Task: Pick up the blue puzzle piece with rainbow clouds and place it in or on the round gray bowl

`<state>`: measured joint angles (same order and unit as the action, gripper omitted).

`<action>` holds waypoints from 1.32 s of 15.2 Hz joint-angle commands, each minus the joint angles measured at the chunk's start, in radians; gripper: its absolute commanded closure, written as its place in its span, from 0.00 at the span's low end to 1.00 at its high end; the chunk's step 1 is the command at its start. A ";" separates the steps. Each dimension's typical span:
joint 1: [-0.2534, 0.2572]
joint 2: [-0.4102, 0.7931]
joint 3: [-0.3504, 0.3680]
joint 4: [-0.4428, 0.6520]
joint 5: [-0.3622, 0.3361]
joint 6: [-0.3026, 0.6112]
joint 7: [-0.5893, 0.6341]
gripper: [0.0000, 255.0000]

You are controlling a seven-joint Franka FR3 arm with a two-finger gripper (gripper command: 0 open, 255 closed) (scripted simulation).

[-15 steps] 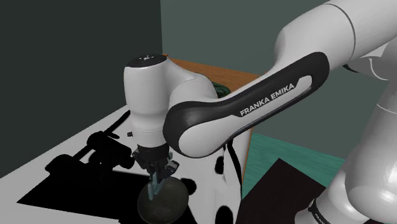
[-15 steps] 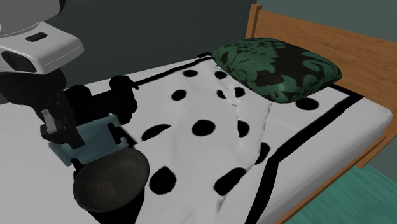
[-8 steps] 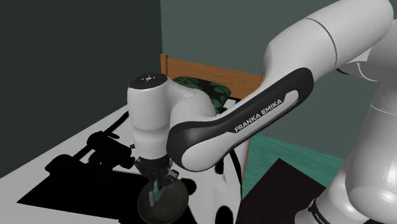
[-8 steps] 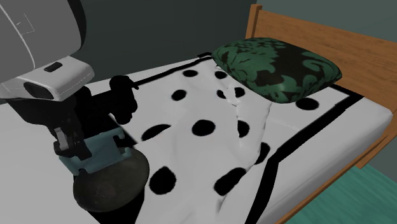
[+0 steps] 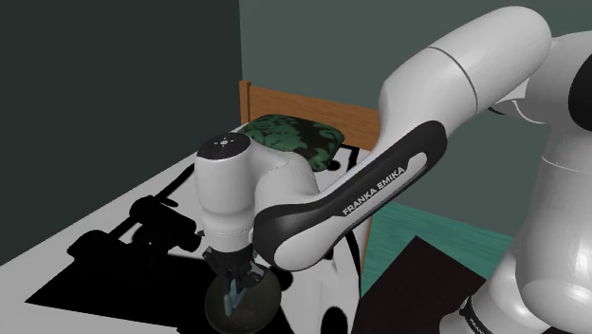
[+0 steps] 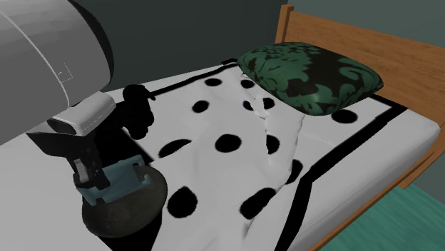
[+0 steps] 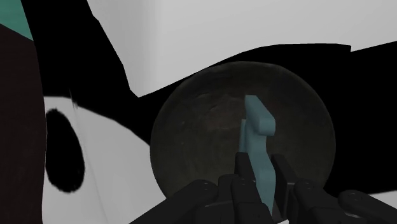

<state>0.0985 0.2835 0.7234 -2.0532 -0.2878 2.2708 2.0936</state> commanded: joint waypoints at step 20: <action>-0.027 -0.082 0.033 0.042 0.080 -0.099 -0.053 0.00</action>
<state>0.0721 0.2027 0.7558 -2.0111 -0.2089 2.1728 2.0415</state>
